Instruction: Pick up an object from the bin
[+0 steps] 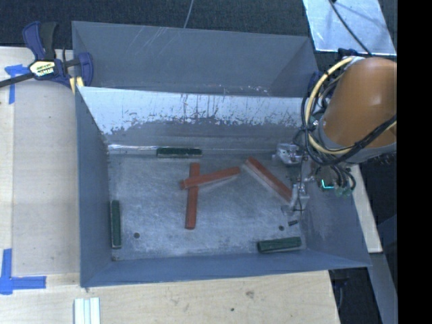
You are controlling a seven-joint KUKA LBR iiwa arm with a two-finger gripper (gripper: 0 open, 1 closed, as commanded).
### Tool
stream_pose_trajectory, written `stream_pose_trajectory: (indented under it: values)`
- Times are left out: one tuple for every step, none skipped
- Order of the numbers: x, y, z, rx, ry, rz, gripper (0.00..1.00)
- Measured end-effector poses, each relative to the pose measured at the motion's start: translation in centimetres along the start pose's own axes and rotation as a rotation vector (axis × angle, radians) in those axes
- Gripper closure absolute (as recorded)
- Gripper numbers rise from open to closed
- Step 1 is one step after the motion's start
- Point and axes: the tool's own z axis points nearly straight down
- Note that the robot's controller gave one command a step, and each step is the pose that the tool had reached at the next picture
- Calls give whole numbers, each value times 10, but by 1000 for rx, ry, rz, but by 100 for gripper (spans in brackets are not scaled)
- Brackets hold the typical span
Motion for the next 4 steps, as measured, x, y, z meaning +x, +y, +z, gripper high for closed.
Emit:
stream_pose_trajectory:
  values:
    - [0,0,0,0,0,-1,0]
    - [-40,23,29,3,-9,-51,0]
    - [-39,47,71,-1,-2,1,0]
    - [-56,123,104,-3,1,156,0]
